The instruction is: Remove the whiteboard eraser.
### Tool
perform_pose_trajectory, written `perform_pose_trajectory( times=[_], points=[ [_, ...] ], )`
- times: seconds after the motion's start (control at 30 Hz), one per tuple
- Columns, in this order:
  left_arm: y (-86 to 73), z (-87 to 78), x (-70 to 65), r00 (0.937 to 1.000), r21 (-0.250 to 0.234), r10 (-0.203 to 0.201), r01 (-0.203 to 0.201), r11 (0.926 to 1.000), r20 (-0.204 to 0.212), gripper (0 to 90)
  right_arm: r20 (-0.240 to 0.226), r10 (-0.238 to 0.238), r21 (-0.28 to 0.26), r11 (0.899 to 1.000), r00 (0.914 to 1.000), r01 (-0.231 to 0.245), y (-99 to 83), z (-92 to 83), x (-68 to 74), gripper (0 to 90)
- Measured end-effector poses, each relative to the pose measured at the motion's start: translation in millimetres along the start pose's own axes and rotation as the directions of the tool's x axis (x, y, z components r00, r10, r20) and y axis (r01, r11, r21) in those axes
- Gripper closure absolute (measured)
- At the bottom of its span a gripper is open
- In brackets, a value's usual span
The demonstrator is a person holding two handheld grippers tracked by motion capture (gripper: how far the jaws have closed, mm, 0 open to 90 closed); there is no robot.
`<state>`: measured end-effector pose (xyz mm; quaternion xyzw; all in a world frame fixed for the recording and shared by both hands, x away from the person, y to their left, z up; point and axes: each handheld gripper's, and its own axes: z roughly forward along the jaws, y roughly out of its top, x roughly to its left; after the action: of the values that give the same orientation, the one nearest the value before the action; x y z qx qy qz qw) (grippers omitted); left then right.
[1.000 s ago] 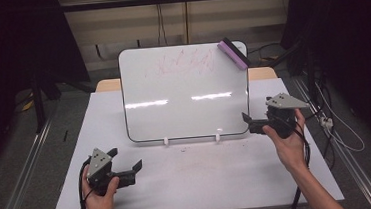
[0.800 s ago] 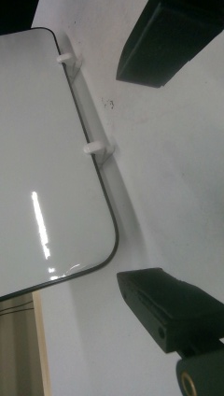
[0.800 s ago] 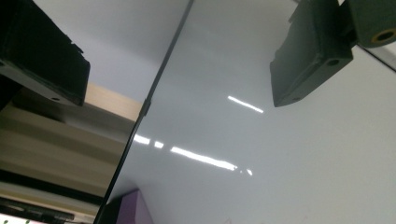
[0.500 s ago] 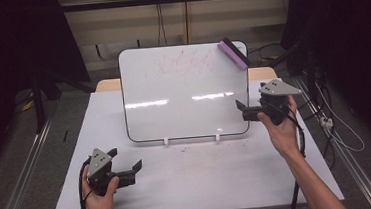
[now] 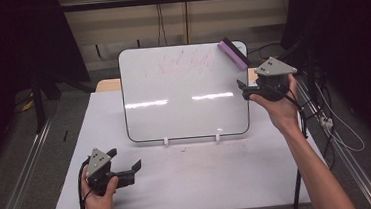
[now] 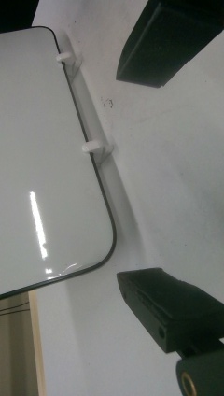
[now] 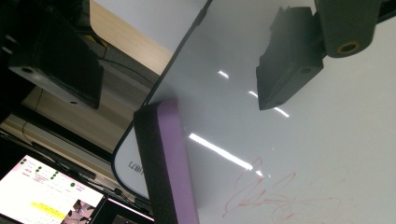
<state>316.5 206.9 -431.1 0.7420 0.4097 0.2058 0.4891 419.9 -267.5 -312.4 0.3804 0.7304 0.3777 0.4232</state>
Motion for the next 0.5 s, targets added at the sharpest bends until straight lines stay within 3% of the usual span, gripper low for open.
perform_pose_trajectory(
  times=[0.13,0.2,0.5],
  points=[
    [0.0,-0.3,0.0,1.0,0.001,0.003,-0.003,1.0,0.001,4.5,0.009,-0.016,-0.002,1.0,0.9998,0.016,6.1,7.3,-5.3,23.6],
    [-0.1,-0.4,0.6,1.0,-0.001,0.001,-0.001,1.0,0.0,4.5,0.036,-0.038,0.001,0.999,0.9987,0.038,10.9,13.6,-9.4,29.3],
    [-0.5,-0.1,1.1,1.0,0.008,0.003,-0.003,1.0,0.003,4.5,0.022,-0.046,0.002,0.999,0.9987,0.046,16.7,26.4,-13.3,43.3]
  ],
)
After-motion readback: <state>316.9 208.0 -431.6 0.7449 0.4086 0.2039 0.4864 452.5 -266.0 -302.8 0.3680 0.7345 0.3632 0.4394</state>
